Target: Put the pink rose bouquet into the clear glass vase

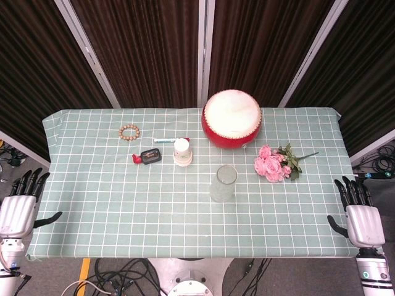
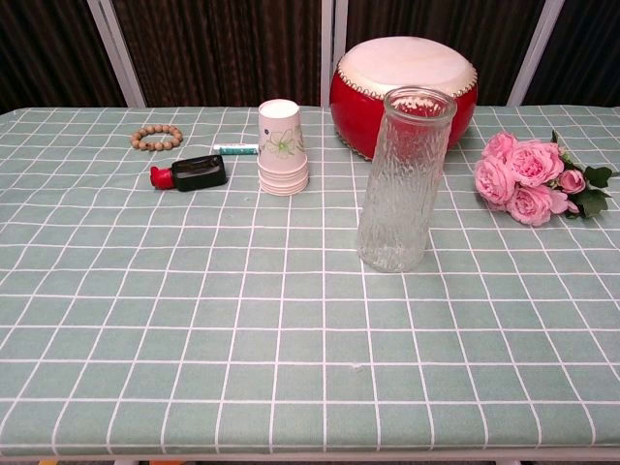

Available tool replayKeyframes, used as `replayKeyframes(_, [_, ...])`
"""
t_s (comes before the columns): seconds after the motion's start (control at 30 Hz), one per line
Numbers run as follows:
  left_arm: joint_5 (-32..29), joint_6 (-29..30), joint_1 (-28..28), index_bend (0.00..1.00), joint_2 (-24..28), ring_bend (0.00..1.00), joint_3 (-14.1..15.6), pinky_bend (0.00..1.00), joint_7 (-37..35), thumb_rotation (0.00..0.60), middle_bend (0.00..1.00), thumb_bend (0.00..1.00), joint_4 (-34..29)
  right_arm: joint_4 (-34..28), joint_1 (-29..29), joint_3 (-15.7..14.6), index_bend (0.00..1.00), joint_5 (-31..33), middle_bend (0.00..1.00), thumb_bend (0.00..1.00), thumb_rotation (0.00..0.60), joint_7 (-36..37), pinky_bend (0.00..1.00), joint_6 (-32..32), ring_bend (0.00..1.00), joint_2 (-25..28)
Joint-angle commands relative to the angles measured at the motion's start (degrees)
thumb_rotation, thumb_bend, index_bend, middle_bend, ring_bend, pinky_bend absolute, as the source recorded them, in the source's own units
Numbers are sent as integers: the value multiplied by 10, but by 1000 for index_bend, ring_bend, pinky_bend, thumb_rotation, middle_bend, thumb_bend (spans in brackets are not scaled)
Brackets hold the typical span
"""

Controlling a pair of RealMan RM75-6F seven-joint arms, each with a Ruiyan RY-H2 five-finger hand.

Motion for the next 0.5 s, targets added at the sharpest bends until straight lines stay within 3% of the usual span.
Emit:
replayKeyframes(0.03, [0, -3, -1, 101, 0, 0, 2, 172, 0, 515, 25, 0, 4, 0, 1, 1, 0, 4, 0, 170, 600, -2, 0, -4, 0, -1])
replayKeyframes(0.5, [9, 5, 1, 101, -6, 0, 4, 173, -19, 514, 25, 0, 15, 17, 13, 9, 0, 40, 0, 171, 600, -15, 0, -38, 0, -8])
